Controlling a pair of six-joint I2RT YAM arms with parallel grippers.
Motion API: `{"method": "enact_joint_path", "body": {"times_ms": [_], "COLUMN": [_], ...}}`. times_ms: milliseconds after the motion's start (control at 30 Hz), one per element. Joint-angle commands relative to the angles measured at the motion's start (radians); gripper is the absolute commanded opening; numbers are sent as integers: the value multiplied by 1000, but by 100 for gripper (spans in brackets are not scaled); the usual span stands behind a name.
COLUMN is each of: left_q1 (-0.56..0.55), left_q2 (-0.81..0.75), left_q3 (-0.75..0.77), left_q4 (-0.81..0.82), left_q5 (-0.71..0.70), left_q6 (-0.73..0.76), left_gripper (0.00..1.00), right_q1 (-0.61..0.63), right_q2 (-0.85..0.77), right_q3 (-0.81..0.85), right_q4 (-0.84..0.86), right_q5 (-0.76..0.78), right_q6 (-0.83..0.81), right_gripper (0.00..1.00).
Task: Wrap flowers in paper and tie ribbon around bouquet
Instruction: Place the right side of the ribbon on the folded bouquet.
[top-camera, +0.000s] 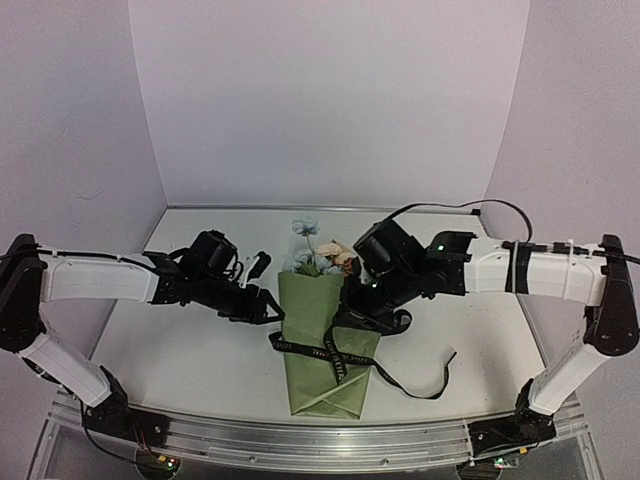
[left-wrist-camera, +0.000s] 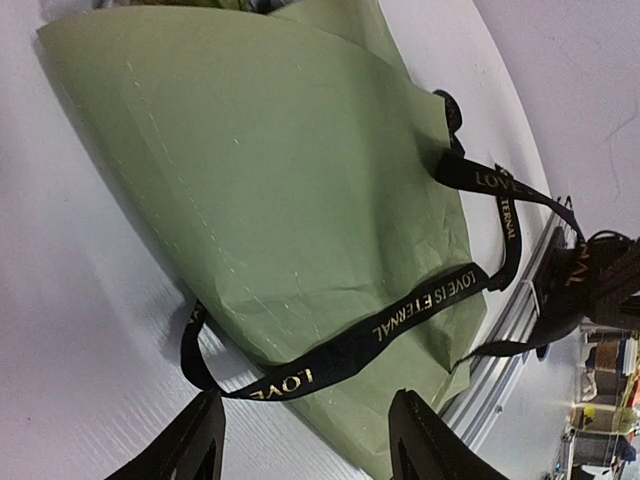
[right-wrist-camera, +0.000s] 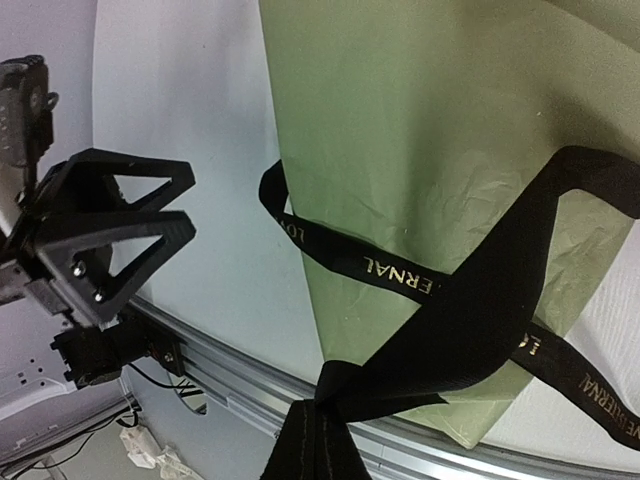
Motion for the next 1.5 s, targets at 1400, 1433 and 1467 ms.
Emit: {"method": "enact_joint_path", "body": {"times_ms": [1400,1433,1467], "left_q1": [-328,-328,-328], "left_q2": [431,435,436], "left_q3": [448,451,455], "left_q4": [-434,-435,-436], "left_q5": [-377,-382,-386], "left_q6": [348,347,345], "left_gripper": [39,36,31], "right_q1": [169,172,174], "right_q2": [-128,-128,-127], "right_q3": [-268,-265,-262], "right_q4": [140,140,140], "right_q5": [340,342,345], "right_q6": [-49,-56,-62], "right_gripper": [0,0,0]}}
